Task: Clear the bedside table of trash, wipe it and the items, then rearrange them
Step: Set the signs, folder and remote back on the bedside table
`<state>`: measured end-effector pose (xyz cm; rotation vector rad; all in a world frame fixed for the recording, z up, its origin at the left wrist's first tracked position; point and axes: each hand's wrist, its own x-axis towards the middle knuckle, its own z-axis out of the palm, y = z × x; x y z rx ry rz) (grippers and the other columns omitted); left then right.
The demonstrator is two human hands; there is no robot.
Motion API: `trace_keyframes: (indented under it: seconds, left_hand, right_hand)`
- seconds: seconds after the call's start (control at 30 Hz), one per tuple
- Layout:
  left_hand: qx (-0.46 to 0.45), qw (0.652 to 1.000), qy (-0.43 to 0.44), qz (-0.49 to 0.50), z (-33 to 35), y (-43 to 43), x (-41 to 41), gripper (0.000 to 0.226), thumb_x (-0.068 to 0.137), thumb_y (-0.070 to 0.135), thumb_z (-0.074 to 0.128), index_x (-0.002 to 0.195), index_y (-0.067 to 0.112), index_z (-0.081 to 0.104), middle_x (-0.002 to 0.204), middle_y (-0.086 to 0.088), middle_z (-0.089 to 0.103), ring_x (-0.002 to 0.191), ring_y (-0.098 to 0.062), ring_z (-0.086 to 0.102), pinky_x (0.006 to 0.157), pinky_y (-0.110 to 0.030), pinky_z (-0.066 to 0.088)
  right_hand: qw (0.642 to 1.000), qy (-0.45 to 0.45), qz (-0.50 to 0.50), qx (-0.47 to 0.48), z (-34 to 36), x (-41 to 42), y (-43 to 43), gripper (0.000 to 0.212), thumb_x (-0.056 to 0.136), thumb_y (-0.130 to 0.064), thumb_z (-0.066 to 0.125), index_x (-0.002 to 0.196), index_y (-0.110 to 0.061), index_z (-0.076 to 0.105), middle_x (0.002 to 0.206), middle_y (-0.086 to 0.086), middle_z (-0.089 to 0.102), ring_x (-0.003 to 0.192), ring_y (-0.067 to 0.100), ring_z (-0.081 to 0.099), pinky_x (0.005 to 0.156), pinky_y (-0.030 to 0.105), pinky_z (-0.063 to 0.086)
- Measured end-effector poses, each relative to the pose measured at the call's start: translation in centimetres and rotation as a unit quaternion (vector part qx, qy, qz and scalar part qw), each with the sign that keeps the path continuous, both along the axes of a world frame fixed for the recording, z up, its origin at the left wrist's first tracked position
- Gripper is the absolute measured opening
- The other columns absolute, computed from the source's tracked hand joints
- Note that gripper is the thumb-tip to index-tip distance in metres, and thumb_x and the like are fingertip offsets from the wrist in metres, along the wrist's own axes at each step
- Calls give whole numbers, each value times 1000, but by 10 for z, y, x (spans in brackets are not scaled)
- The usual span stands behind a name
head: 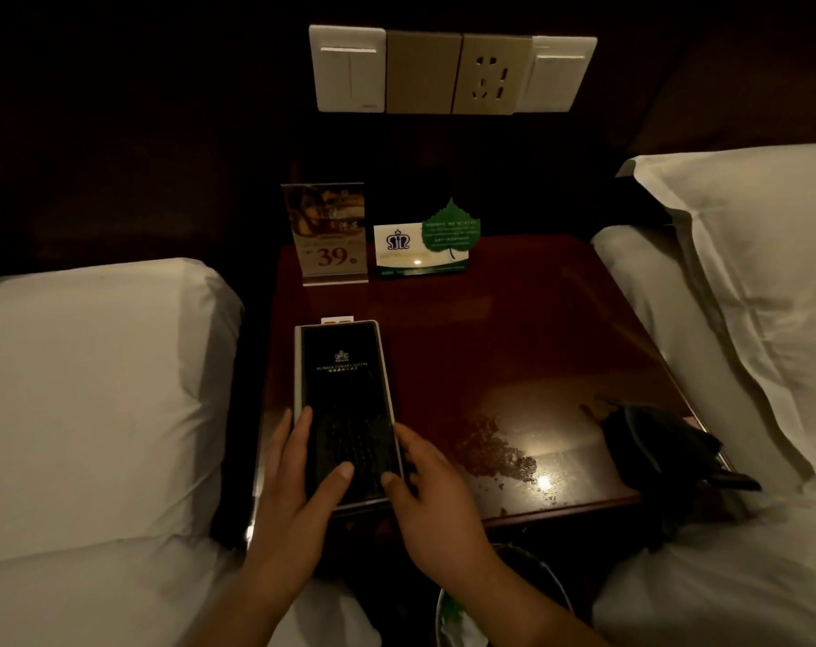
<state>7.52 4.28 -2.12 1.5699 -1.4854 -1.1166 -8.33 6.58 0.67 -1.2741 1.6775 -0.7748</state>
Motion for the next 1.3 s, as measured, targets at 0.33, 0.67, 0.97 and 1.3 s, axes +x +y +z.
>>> trace_keyframes:
  seconds: [0.33,0.67,0.97,1.3]
  left_hand:
    - [-41,994,-77,70,27,-68,13,72,92,26,65,154,28,30,153,-2,38,138,-19,42,114,-37,35]
    - [87,872,-435,-208,45,-192,-37,69,85,83,21,146,54,30,154,-16,32,139,-39,32,105,-51,35]
    - [71,883,-426,-183,39,-186,-29,68,86,80,20,145,49,35,145,-20,38,133,-41,36,105,-49,36]
    - [78,918,-362,-143,38,-176,-27,70,84,83,28,146,49,37,148,-17,33,138,-39,28,108,-47,32]
  right_hand:
    - [993,-107,-24,53,-10,-8,-11,46,90,-38,65,131,-51,48,129,-13,58,115,9,59,99,42,52]
    - [982,-165,-68,61,-19,-3,-14,60,71,-73,53,129,-57,49,134,-13,53,123,4,50,107,40,44]
    - [986,-126,-70,82,-6,0,-12,76,64,-80,42,135,-54,43,135,-11,46,124,7,46,107,36,41]
    - [987,-132,-68,66,-15,1,-10,47,85,-63,55,131,-56,46,132,-11,52,122,3,50,107,40,44]
